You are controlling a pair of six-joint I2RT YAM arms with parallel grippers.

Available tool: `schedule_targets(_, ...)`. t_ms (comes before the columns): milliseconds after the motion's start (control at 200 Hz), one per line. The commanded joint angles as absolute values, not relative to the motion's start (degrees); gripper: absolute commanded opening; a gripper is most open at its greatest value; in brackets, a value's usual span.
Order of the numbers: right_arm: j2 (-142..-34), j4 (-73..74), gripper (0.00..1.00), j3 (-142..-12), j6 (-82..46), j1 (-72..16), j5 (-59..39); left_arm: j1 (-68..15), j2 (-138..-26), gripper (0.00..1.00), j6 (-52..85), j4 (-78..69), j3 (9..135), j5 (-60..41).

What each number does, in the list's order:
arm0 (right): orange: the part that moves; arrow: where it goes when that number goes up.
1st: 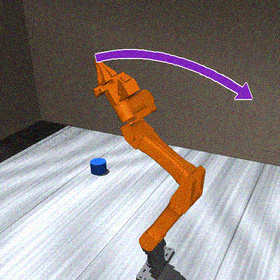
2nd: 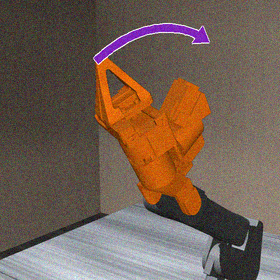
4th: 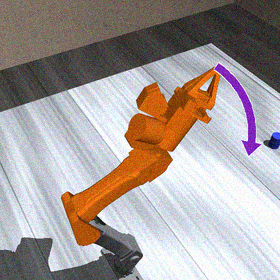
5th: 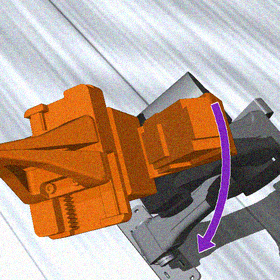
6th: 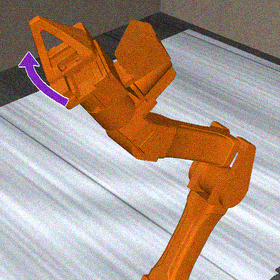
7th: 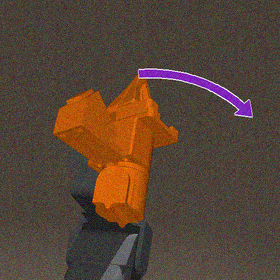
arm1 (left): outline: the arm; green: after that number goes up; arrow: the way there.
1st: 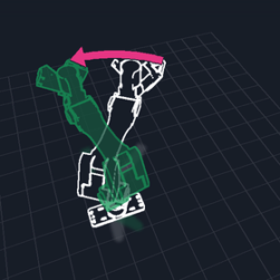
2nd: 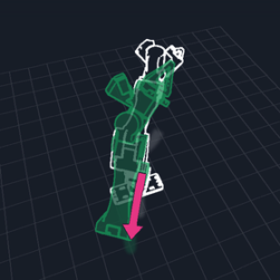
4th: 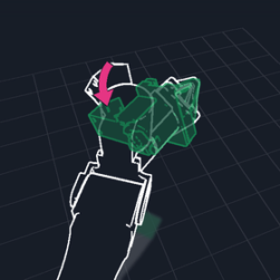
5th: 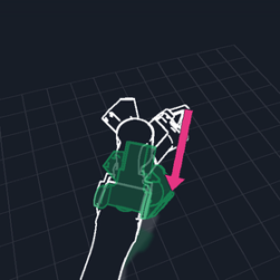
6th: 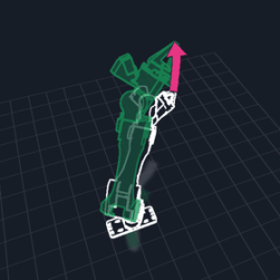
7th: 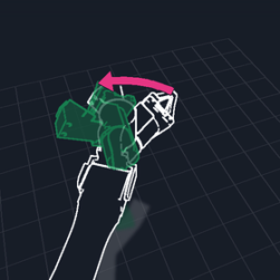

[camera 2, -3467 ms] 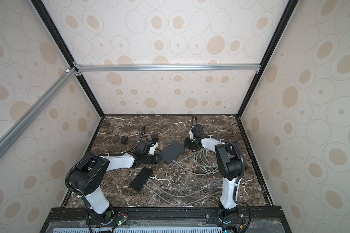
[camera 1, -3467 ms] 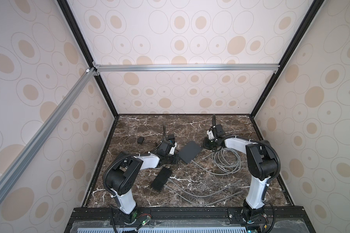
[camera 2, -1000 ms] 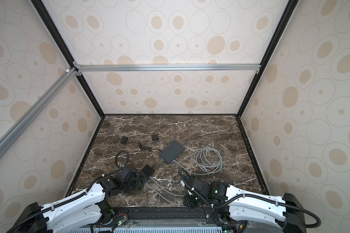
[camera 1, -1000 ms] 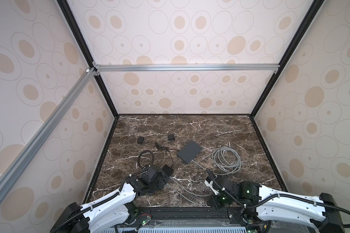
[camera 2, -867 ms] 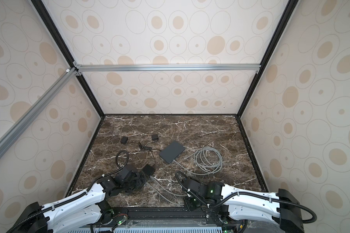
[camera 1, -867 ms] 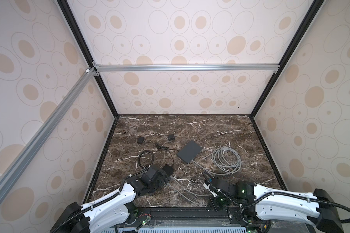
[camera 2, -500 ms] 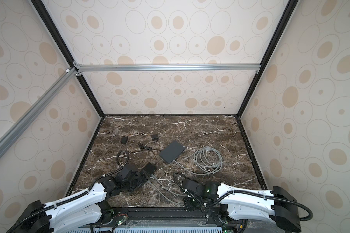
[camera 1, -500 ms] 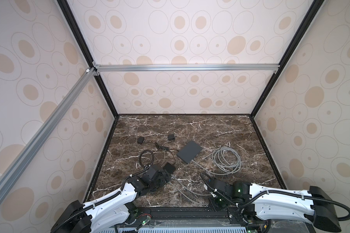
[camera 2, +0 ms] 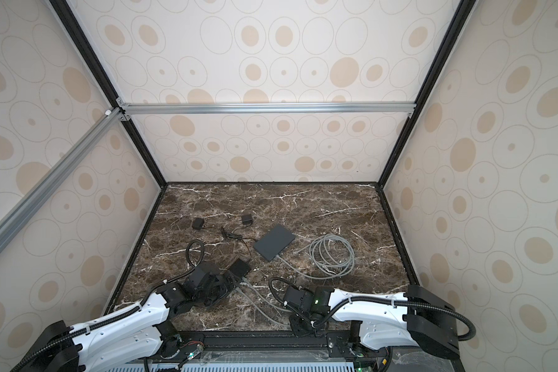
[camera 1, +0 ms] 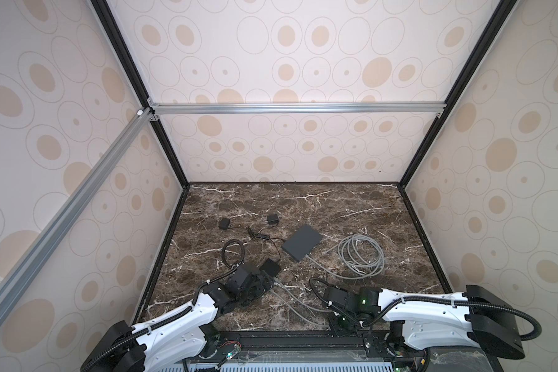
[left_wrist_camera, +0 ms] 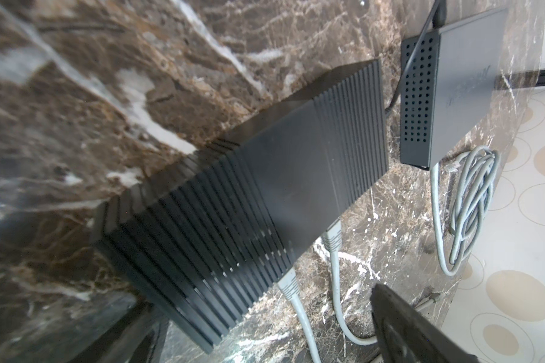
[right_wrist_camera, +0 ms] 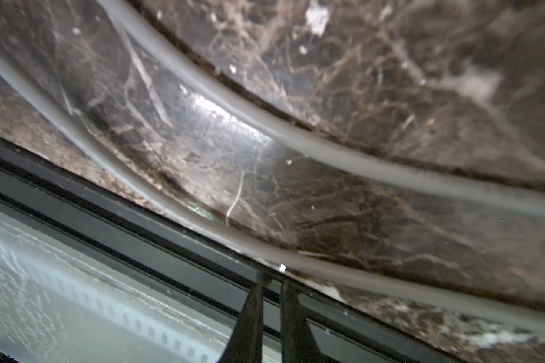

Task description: Insert the plug into the switch port

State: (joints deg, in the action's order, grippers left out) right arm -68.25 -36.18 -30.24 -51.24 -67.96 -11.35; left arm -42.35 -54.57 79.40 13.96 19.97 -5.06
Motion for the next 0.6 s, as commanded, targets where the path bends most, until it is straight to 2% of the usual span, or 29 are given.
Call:
schedule_targets(0, -68.38, -36.78, 0.15, -31.29, -52.99, -66.68, -8.61, -41.86, -53.91, 0.98, 80.93, 15.41, 18.60, -5.10)
schedule_targets(590, -74.80, -36.91, 0.19, -36.15, -50.75, -62.57, -4.06, -41.84, -54.74, 0.98, 81.35, 10.88, 17.31, -5.20)
